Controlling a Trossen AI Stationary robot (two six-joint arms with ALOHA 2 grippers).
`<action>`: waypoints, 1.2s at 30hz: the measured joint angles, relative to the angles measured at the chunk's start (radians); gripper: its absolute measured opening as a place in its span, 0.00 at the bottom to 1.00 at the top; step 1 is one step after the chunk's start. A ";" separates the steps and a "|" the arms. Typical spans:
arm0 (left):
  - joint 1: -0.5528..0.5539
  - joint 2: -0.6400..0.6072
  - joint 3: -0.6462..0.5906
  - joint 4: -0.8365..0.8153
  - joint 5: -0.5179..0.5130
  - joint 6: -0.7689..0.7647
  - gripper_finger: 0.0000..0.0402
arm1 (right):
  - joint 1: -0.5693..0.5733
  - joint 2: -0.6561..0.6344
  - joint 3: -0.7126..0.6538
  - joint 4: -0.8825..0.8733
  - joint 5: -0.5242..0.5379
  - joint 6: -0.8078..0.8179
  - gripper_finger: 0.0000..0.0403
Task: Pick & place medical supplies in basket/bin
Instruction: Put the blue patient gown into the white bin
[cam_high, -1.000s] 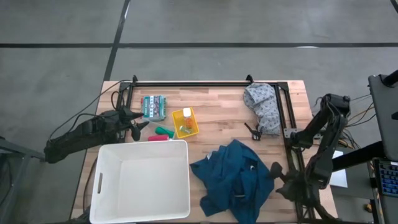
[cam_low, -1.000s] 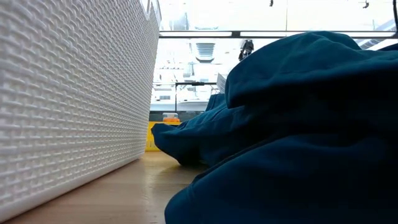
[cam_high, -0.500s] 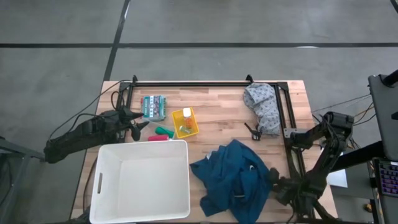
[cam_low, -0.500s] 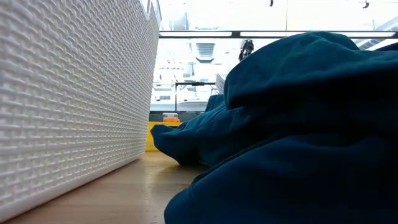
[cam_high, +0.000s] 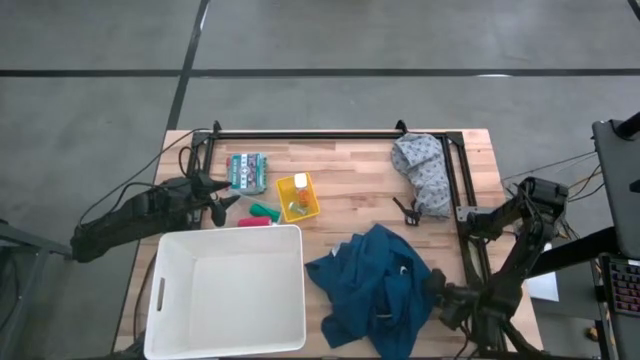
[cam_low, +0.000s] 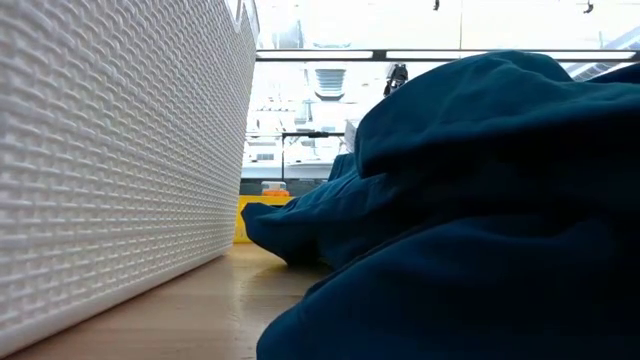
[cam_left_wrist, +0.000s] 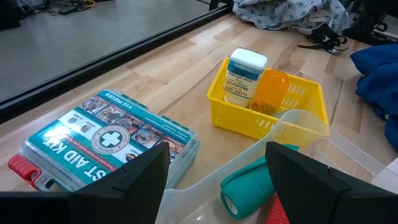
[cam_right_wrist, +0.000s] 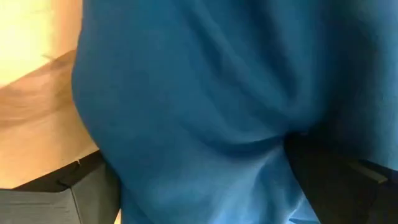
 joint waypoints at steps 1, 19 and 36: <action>0.000 0.000 0.000 0.000 0.000 0.000 0.68 | -0.003 -0.011 0.001 -0.001 -0.001 0.000 0.99; 0.000 0.000 0.000 0.000 0.000 0.000 0.68 | -0.109 -0.174 0.002 0.046 0.037 -0.139 0.99; 0.000 0.000 0.000 0.000 0.000 0.000 0.68 | -0.192 -0.217 0.008 0.090 0.084 -0.216 0.99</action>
